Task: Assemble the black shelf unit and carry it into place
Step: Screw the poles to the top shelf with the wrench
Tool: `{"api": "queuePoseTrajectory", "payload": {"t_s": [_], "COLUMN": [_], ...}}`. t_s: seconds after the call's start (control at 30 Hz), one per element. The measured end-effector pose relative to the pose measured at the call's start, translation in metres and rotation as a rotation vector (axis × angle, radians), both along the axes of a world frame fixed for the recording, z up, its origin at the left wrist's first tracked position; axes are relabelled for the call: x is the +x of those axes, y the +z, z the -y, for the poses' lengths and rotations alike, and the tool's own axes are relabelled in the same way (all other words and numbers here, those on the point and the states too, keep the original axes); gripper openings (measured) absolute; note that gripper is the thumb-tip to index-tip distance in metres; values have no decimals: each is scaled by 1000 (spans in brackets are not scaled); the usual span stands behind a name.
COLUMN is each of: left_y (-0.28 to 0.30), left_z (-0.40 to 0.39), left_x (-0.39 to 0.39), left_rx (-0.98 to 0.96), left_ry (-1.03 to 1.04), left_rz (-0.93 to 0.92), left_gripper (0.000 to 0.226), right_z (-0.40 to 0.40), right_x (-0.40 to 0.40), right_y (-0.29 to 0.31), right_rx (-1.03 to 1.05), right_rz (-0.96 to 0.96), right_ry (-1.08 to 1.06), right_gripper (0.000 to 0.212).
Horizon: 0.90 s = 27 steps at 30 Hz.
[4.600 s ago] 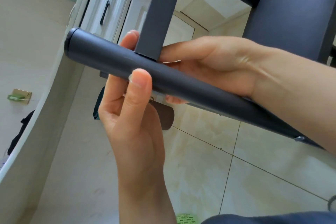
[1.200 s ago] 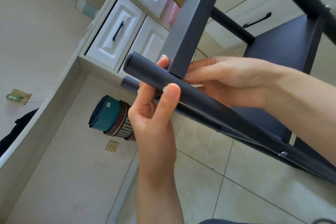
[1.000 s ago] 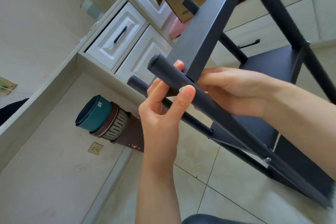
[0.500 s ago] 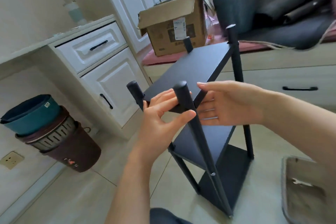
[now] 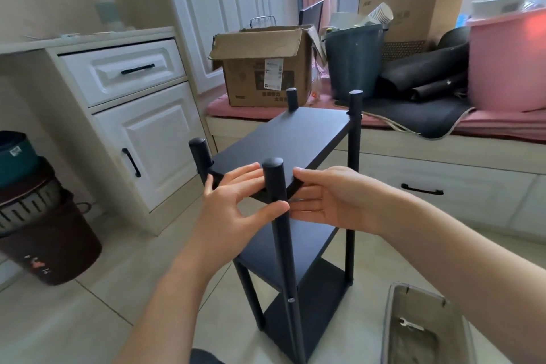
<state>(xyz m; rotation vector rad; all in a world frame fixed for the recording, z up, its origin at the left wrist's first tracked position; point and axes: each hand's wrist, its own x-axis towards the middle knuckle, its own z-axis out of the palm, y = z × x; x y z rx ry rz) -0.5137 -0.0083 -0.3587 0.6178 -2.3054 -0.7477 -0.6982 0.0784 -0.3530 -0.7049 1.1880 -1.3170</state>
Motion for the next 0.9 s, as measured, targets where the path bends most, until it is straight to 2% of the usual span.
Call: {"api": "queuePoseTrajectory", "payload": {"t_s": [0.13, 0.23, 0.43, 0.53, 0.67, 0.77, 0.9], "left_y": [-2, -5, -10, -13, -20, -22, -24], "left_z": [-8, -20, -42, -50, -64, -71, -79], "left_x": [-8, -20, -52, -73, -99, -114, -129], "left_rx": [-97, -196, -425, -487, -559, -617, -671], "left_ry": [44, 87, 91, 81, 76, 109, 152], "left_rz": [-22, -28, 2, 12, -9, -24, -53], "left_gripper": [50, 54, 51, 49, 53, 51, 47], "right_z": [1, 4, -5, -13, -27, -48, -88], "right_x": [-5, -12, -49, -68, -87, -106, -140], "right_y": [-6, -9, -9, -8, -12, -10, -34], "right_rx": [-39, -42, -23, -29, -18, -6, 76], "right_rz": [-16, -180, -336, -344, -366, -400, -365], "right_ry": [-44, -96, -150, -171, -190, -258, -336], "right_gripper": [37, 29, 45, 41, 52, 38, 36]}}
